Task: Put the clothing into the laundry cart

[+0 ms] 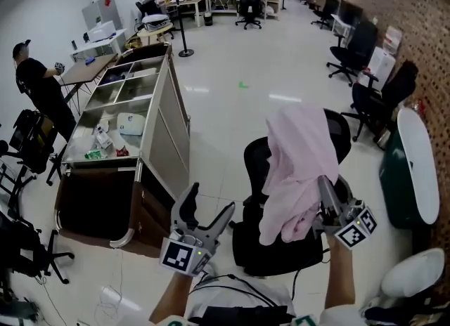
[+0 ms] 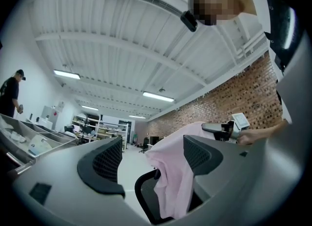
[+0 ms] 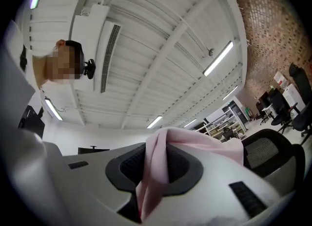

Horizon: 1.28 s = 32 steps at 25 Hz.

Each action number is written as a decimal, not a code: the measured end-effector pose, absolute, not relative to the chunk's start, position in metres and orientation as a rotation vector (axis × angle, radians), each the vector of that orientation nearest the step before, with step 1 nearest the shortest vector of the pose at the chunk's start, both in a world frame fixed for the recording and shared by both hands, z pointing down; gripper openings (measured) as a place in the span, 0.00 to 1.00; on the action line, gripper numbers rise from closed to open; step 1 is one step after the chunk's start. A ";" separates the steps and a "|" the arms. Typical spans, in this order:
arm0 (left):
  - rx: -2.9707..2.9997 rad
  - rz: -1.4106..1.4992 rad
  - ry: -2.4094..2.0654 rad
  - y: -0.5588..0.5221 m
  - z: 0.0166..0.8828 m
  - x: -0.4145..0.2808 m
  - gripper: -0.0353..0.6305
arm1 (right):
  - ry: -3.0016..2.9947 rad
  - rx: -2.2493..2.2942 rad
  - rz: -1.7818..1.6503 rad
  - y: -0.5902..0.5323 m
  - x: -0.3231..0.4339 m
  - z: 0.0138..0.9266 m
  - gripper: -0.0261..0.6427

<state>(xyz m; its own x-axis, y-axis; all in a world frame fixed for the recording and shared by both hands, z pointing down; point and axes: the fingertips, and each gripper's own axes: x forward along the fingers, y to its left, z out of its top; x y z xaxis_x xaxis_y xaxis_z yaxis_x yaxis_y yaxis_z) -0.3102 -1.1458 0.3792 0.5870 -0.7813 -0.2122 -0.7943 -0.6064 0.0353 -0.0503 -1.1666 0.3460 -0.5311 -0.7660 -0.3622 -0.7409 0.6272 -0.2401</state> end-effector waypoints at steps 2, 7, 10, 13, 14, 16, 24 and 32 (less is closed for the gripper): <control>-2.749 0.334 1.375 -1.142 0.372 -0.311 0.61 | 2.410 -1.166 -0.056 -1.144 -0.062 0.338 0.17; -2.713 0.342 1.434 -1.131 0.359 -0.329 0.61 | 2.455 -0.999 0.042 -1.102 -0.104 0.299 0.17; -2.666 0.349 1.496 -1.124 0.353 -0.350 0.61 | 2.516 -0.902 0.089 -1.096 -0.137 0.280 0.17; -2.610 0.352 1.568 -1.116 0.349 -0.379 0.61 | 2.553 -0.848 0.074 -1.105 -0.171 0.276 0.17; -2.591 0.352 1.590 -1.113 0.347 -0.388 0.61 | 2.563 -0.838 0.057 -1.109 -0.181 0.276 0.17; -2.541 0.352 1.647 -1.105 0.341 -0.405 0.61 | 2.585 -0.792 0.013 -1.117 -0.201 0.275 0.17; -2.240 0.331 1.969 -1.058 0.336 -0.500 0.61 | 2.626 -0.321 -0.051 -1.129 -0.331 0.240 0.17; -1.924 0.295 2.221 -0.997 0.337 -0.594 0.61 | 2.665 0.024 -0.086 -1.134 -0.513 0.213 0.17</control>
